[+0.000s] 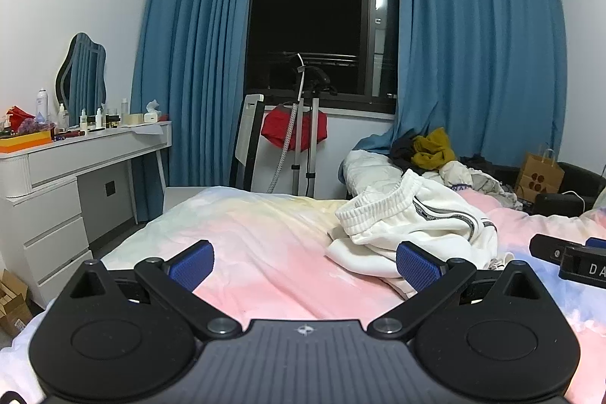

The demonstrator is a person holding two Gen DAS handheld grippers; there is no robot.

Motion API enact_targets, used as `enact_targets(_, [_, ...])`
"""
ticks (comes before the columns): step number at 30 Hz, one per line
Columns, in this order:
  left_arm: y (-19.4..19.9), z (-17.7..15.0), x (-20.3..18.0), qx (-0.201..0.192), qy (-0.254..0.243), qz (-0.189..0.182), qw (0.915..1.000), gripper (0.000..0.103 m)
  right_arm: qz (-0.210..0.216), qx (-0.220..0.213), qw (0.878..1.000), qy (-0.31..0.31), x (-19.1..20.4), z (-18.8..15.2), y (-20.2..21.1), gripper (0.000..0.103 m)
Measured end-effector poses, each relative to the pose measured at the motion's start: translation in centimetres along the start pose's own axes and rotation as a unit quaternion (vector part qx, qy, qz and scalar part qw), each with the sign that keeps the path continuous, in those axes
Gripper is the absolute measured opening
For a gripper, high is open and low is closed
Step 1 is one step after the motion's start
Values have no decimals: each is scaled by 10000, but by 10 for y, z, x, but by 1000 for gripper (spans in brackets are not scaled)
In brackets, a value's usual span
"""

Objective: Fold clothes

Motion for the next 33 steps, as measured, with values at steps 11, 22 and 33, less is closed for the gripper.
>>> enact_targets(11, [2,-6,0,47,-89,-108,9999,103,97,-2,9999,-63,-7,-2,-3,103])
enact_targets(22, [-9,-20,4,279,-136,-114,9995,103,39,10,10000,10,-8,-5,-8,103])
enact_targets(33, [-9,-17,-34,183,-435,-817,9955,103,-16,93,9998,-191,-21,-6,-11,103])
Point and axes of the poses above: each gripper's, at about its wrist camera, not at the fingertips, and y roughly against the way its jaws point, x to its left, z to its top, the point moved 4 cm from there along -y, roughly the way its jaws point, and after that the axes turned 12 degrees about z, right-handed, at the moved point
